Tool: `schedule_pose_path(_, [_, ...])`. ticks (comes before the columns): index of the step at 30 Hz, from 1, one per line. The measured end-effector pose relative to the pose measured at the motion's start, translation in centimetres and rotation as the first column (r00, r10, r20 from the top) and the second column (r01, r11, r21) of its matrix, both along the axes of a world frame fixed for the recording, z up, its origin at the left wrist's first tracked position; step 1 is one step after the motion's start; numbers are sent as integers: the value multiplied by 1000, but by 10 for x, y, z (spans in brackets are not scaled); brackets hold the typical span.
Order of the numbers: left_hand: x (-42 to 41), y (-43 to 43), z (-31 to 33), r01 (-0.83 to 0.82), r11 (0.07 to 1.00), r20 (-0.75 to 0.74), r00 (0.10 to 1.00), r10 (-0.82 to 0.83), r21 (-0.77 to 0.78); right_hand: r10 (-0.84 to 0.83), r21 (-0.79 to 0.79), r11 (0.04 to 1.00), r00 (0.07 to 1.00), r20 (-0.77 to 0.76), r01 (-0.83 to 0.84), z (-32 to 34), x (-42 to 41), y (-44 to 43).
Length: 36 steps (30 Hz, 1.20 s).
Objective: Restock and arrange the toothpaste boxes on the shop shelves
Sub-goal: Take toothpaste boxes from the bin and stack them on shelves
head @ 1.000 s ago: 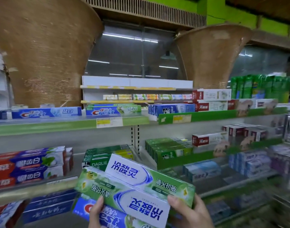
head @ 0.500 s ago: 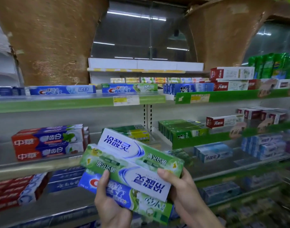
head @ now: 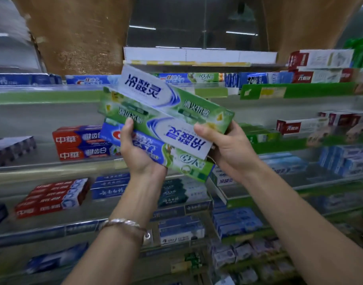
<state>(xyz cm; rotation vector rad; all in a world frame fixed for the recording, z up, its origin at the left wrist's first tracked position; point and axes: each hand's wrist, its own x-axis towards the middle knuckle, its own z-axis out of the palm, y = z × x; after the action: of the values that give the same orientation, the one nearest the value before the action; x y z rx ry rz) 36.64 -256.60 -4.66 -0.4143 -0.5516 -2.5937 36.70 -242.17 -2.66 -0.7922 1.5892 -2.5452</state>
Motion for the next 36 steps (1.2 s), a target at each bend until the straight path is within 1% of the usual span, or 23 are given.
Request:
schedule_pose_path(4, [2,-1,20,0,1000,-83,997,-2,-25,11,30,1000,999,-48,-10,14,7,10])
schedule_pose_path(8, [6,13,27,-9,998,-78,997,5,-57,28,28,999,999,-28,-27,22,7,27])
schedule_pose_path(12, [4,50,32,15,996,-66,998,-21,-83,55,17,998,996,-64,-54,31,7,59])
schedule_pose_path(17, [-1,112,41,65,992,-81,994,-74,-111,-24,19,999,992,-122,27,39,4,115])
schedule_pose_path(21, [-8,153,38,114,983,-63,990,-124,-147,-96,21,995,985,-146,100,39,-3,156])
schedule_pose_path(25, [-16,182,27,96,989,-24,995,-99,-115,-113,-6,994,986,-122,113,23,-19,194])
schedule_pose_path(29, [-28,185,9,7,997,66,998,-2,-77,-211,-73,976,975,-62,207,-17,-56,239])
schedule_pose_path(31, [-36,176,-1,-68,997,99,992,72,-48,-240,-78,967,970,26,241,-50,-84,261])
schedule_pose_path(33, [-42,164,-11,-166,985,121,978,171,-50,-242,-22,969,959,151,248,-91,-113,276])
schedule_pose_path(36, [-43,150,-24,-229,969,128,963,239,-88,-300,148,952,913,278,268,-147,-142,288])
